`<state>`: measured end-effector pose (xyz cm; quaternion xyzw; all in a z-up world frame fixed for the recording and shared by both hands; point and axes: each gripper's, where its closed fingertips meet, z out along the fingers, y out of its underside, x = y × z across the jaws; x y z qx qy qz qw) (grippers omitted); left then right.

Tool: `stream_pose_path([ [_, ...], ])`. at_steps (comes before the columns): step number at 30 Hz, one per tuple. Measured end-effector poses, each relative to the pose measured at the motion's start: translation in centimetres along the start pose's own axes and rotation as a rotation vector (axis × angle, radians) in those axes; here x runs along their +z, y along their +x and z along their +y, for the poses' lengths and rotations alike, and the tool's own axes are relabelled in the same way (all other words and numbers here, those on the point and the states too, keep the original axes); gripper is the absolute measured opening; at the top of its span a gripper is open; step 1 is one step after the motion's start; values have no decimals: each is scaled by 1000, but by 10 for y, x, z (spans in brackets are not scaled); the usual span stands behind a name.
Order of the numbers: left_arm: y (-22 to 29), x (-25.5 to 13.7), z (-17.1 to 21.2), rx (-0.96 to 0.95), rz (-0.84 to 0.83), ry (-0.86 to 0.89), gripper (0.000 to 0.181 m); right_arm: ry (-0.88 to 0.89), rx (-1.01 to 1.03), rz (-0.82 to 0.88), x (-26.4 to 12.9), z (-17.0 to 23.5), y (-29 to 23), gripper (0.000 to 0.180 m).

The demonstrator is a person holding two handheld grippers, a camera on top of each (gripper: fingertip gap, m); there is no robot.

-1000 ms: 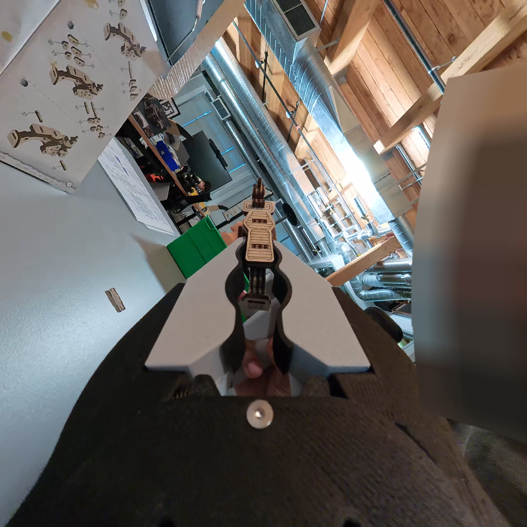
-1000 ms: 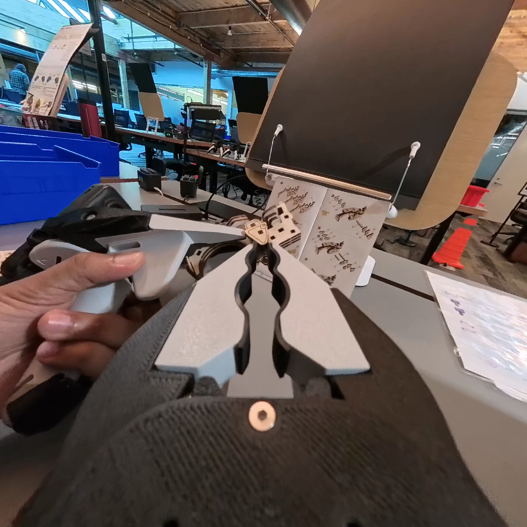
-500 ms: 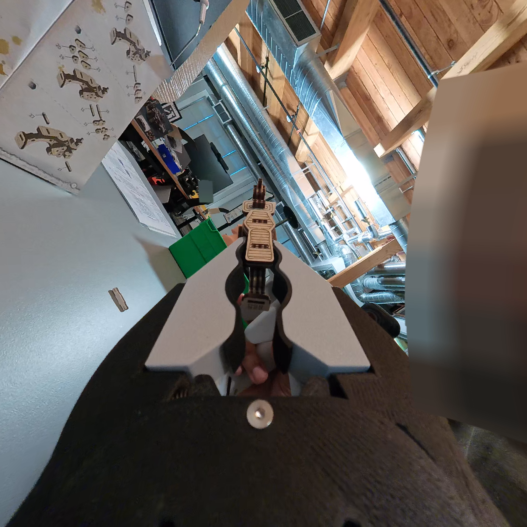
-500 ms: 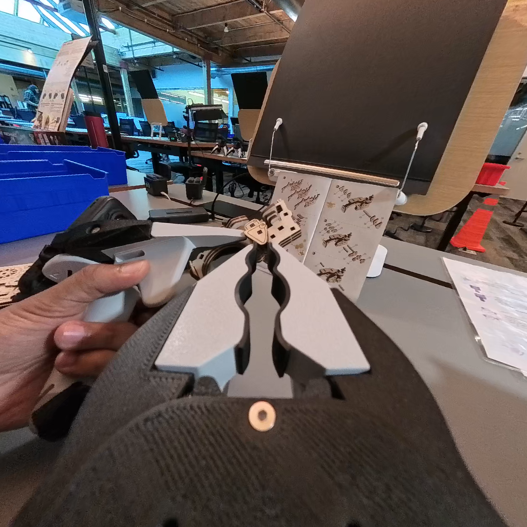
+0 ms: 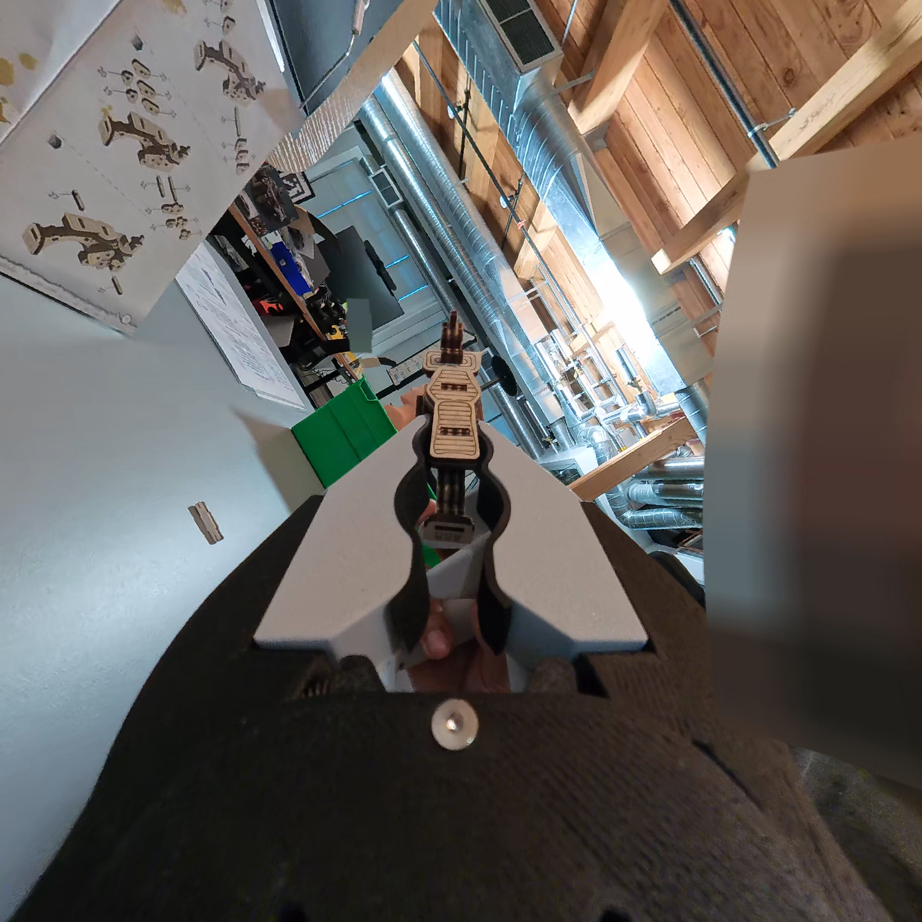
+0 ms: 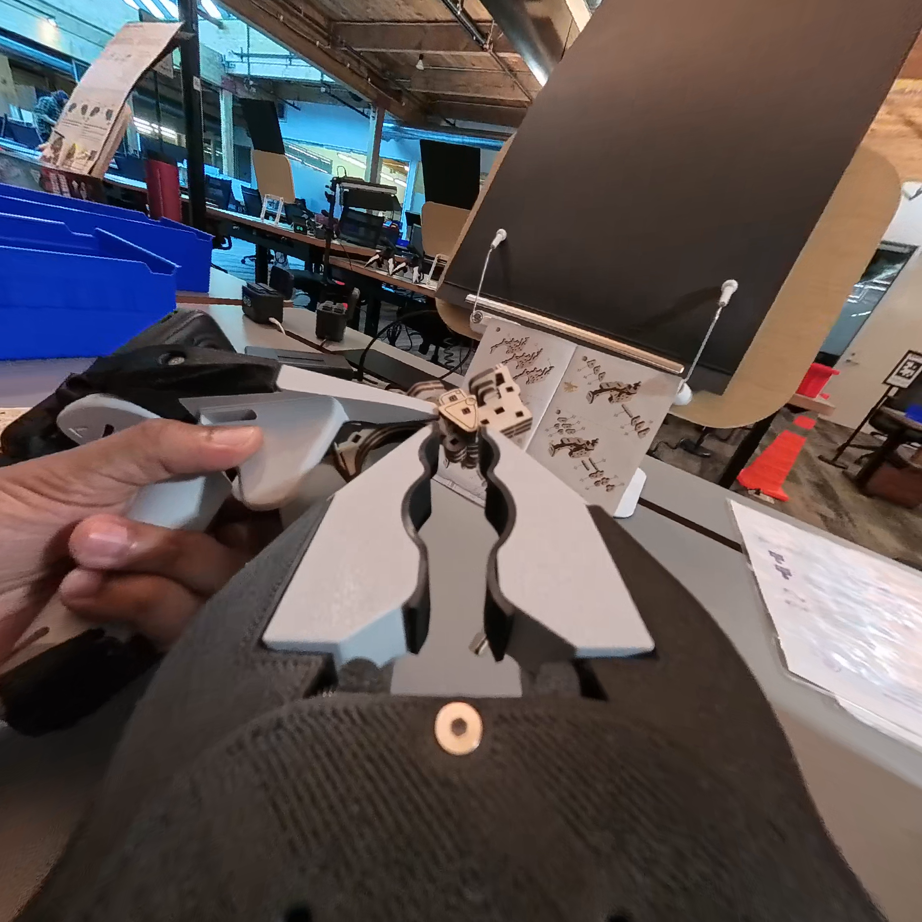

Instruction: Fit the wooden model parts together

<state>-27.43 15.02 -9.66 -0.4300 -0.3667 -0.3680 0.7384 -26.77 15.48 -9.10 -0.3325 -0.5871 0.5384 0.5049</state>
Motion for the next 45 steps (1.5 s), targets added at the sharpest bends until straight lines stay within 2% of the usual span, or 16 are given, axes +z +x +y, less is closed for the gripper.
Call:
stream_pose_path([
  [7, -1, 2, 5, 24, -17, -32, 12, -8, -24, -5, 1, 5, 5, 18],
  [17, -2, 2, 7, 23, -28, -46, 12, 22, -127, -65, 0, 7, 3, 13],
  [30, -3, 1, 8, -12, -11, -42, 12, 20, -91, -62, 0, 7, 3, 8],
  [37, -8, -1, 6, 36, -11, -65, 12, 15, -104, -45, 0, 10, 4, 14],
  [45, -26, -8, -10, 38, -33, -61, 12, -29, -14, -50, 3, 22, 8, 18],
])
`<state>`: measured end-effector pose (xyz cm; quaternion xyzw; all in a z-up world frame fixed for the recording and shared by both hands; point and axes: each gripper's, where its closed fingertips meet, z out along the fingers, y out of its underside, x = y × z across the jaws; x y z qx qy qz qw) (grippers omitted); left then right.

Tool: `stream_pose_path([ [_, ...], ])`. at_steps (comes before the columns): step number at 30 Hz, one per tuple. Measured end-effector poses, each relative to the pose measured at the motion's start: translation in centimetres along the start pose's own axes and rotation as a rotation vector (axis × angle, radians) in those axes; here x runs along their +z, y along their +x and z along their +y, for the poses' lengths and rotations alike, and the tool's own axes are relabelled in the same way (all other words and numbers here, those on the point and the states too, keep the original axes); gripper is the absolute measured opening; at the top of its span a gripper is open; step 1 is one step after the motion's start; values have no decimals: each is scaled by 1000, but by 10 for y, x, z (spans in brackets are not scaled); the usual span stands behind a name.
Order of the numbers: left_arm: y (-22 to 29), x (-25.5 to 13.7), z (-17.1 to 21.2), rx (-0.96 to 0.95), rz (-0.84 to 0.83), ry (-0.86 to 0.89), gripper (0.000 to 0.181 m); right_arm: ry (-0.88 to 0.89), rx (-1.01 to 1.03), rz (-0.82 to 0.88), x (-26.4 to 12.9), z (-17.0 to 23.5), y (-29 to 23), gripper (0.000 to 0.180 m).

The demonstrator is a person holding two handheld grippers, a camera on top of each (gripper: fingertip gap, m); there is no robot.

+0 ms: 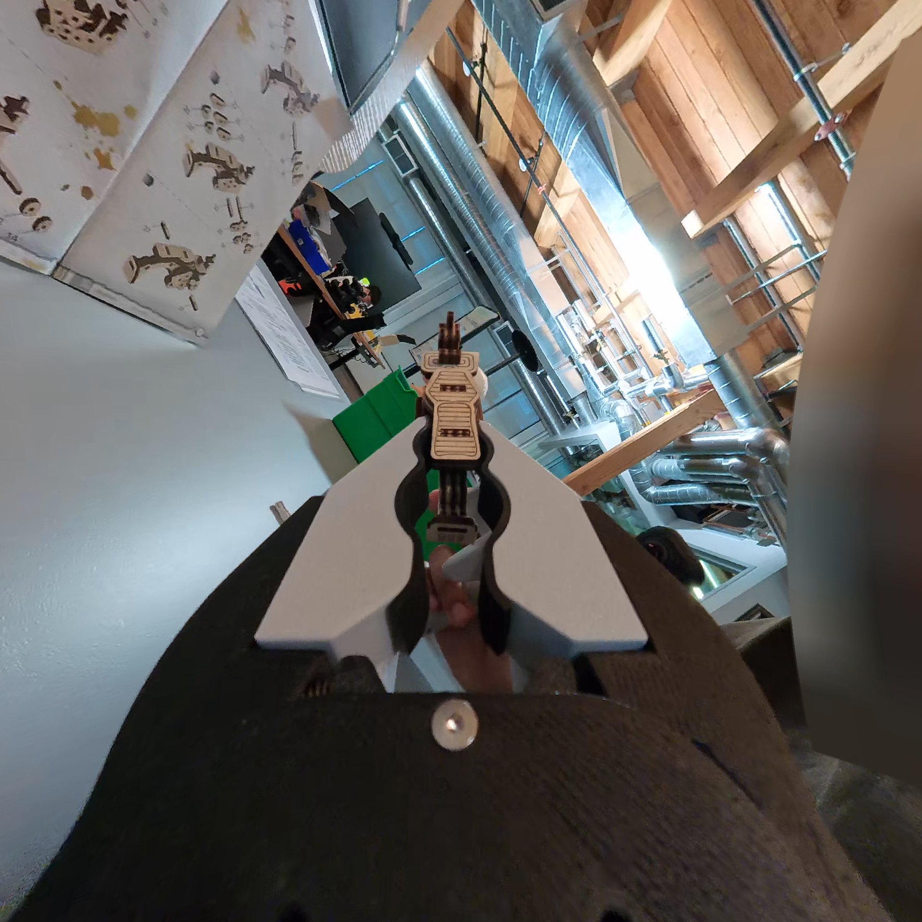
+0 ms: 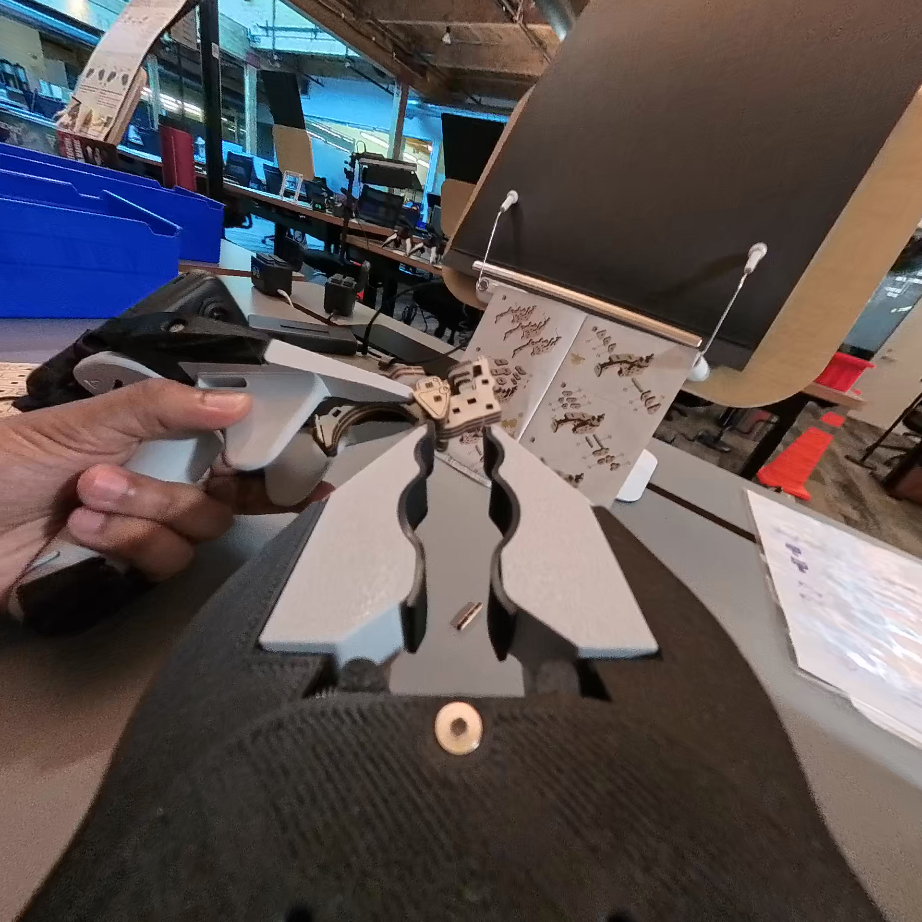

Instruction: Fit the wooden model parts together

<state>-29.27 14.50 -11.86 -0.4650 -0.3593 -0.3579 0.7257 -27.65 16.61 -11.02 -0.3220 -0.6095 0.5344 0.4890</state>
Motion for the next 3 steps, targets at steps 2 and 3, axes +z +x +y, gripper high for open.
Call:
stream_pose_path([
  [2, -1, -1, -1, -18, 5, 5, 12, -16, 29, -4, 1, 4, 1, 19],
  [3, -1, -1, -1, -23, 8, 5, 12, -19, 38, -4, 2, 5, 2, 19],
])
